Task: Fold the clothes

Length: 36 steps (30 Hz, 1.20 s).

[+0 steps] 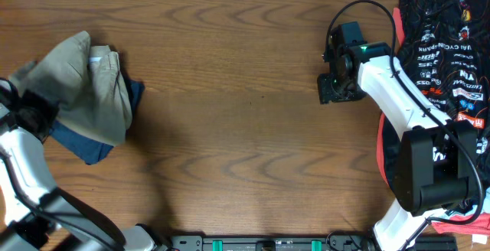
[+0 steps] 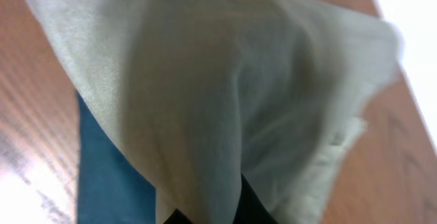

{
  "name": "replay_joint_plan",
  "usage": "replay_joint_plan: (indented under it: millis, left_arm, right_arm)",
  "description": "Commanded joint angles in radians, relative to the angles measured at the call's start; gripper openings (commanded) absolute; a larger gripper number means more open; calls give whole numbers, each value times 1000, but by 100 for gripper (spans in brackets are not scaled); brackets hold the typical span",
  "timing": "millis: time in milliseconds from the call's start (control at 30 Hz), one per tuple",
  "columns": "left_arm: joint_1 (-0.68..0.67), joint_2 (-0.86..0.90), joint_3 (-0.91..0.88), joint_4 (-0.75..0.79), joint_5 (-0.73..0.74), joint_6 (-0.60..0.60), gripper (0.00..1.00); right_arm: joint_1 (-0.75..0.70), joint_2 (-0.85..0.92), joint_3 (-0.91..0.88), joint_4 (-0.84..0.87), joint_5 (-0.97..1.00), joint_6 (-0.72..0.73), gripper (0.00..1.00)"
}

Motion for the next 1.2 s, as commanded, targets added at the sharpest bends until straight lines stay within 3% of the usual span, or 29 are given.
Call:
replay_joint_plan:
  millis: [0, 33, 67, 100, 133, 167, 333, 533, 667, 800, 900, 1167]
  left_arm:
    - [10, 34, 5, -13, -12, 17, 11]
    - [13, 36, 5, -19, -13, 17, 16]
    - [16, 36, 5, -23, -13, 17, 30]
    - [21, 34, 5, -27, -12, 14, 53]
    - [26, 31, 5, -35, -13, 1, 92]
    - [32, 25, 6, -47, -12, -30, 98]
    - [85, -66, 6, -114, -13, -169, 98]
    - [114, -243, 6, -131, -73, -175, 98]
    - [63, -325, 6, -140, -67, -170, 98]
    - [-95, -340, 5, -161, -49, -77, 98]
    - [-248, -323, 5, -194, -49, 12, 98]
    - [-628, -217, 5, -393, -49, 171, 98]
  right_arm:
    - [12, -5, -2, -2, -4, -10, 54]
    - [12, -5, -2, -1, -3, -11, 55]
    - [12, -5, -2, 1, -3, -11, 55]
    - [12, -5, -2, 2, -3, -11, 56]
    - [12, -5, -2, 5, -3, -10, 57]
    - [12, -5, -2, 8, -3, -10, 58]
    - [12, -5, -2, 20, -3, -10, 62]
    - [12, -5, -2, 32, -4, -10, 64]
    - [13, -5, -2, 44, -28, -10, 67]
    - [13, -5, -2, 77, -136, -10, 75]
    - [11, -5, -2, 99, -203, -1, 99]
    - [-51, -5, -2, 85, -219, 61, 99]
